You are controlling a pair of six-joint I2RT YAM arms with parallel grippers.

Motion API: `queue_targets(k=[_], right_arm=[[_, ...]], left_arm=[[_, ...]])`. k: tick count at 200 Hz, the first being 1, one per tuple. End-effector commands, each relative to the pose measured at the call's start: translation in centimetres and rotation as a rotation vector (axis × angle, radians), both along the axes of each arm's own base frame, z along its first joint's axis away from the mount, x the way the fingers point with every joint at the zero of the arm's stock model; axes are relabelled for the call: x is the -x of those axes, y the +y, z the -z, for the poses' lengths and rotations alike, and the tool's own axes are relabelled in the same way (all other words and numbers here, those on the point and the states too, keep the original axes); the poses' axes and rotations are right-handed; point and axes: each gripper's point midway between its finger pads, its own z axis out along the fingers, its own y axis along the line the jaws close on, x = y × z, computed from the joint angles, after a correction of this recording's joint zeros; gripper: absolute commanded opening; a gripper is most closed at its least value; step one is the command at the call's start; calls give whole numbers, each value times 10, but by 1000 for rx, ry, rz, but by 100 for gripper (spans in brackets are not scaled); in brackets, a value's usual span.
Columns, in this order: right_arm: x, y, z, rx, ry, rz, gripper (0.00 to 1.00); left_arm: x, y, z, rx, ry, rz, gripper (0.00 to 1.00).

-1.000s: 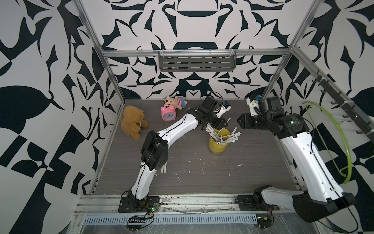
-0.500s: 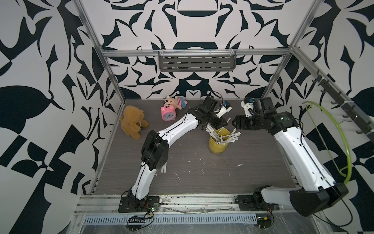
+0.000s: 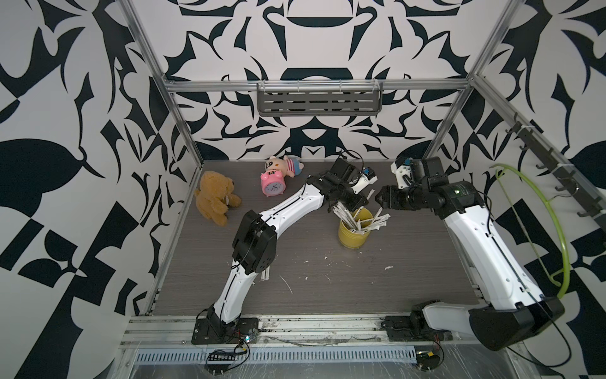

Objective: Take the straws out of the storage container
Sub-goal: Pick up the straw from the container.

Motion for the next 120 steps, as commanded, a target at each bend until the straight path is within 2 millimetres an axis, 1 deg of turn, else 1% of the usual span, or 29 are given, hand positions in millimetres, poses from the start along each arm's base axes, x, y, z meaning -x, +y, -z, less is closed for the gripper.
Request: queue_targets(k=[1, 86, 120], right_arm=[[-5, 4, -22, -31, -65, -12, 62], [-1, 3, -41, -57, -126, -4, 63], [2, 4, -55, -76, -159, -7, 63]], left_arm=[[2, -2, -26, 33, -71, 14, 6], [2, 10, -85, 124, -218, -18, 3], [4, 16, -122, 191, -292, -36, 3]])
